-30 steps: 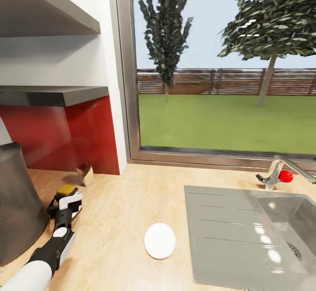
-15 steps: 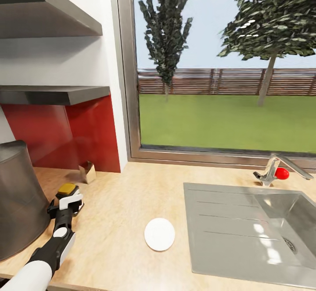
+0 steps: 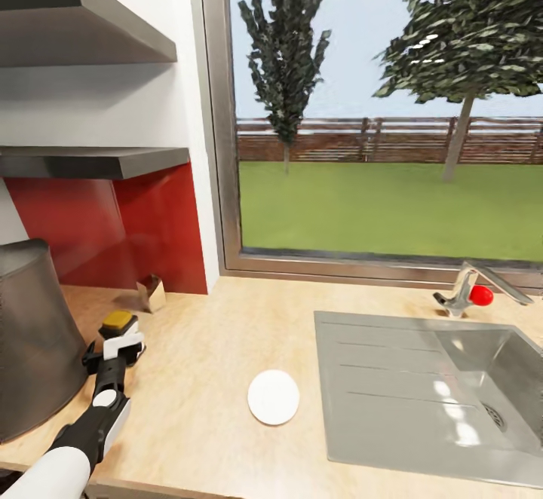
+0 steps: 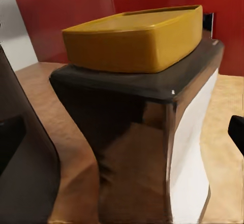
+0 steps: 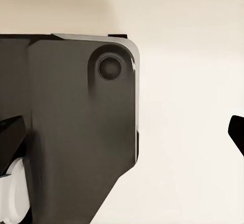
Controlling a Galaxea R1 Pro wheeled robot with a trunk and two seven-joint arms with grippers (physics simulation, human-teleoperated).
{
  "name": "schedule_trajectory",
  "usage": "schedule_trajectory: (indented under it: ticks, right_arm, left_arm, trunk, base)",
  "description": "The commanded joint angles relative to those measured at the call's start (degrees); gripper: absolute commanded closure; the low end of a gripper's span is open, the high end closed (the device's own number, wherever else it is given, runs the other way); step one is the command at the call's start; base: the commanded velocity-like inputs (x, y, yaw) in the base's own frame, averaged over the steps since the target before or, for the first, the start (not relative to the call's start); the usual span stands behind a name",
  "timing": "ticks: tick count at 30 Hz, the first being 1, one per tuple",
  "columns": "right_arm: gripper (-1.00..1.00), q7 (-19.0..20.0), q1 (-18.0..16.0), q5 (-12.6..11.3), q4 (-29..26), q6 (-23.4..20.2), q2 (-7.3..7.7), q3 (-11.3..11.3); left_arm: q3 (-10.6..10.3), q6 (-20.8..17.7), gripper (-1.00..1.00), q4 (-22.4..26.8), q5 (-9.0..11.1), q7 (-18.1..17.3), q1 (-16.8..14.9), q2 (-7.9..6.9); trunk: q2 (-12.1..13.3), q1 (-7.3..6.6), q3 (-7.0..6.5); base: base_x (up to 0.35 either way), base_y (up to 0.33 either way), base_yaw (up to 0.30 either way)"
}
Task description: Set up a coffee station on the kitchen countertop: keep the coffee maker on the countertop, move the bottle of coffee from the kitchen shelf to the counter next to the coffee maker, place a paper coffee filter on top of the coffee maker, put the saucer next to the coffee maker with the coffee cup on the saucer, and place the electric kettle next to the coffee maker.
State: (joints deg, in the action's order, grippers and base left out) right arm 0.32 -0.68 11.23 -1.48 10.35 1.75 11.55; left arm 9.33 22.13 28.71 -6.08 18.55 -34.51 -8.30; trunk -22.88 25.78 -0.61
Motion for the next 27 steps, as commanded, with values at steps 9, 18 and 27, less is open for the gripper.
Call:
schedule_trajectory:
  ticks: [9, 18, 27]
  right_arm:
    - [-1.0, 0.03, -0.02, 0.54, 0.07, 0.2, 0.01, 0.49]
    - [-1.0, -0.05, -0.02, 0.47, 0.06, 0.2, -0.16, 0.49]
    - [-1.0, -0.05, -0.02, 0.29, -0.01, 0.23, -0.35, 0.49]
  left_arm:
    - [0.13, 0.19, -1.0, 0.02, -0.6, 0.26, -0.03, 0.05]
    - [0.14, 0.2, -1.0, 0.22, -0.6, 0.26, -0.03, 0.04]
    - [0.16, 0.27, -1.0, 0.72, -0.53, 0.16, -0.03, -0.1]
  trunk:
    - [-0.04, 0.01, 0.02]
    - [-0.04, 0.01, 0.02]
    - [-0.04, 0.01, 0.02]
  base:
    - [-0.243, -0.155, 0.0]
    - [-0.305, -0.095, 0.0]
    - [-0.339, -0.007, 0.0]
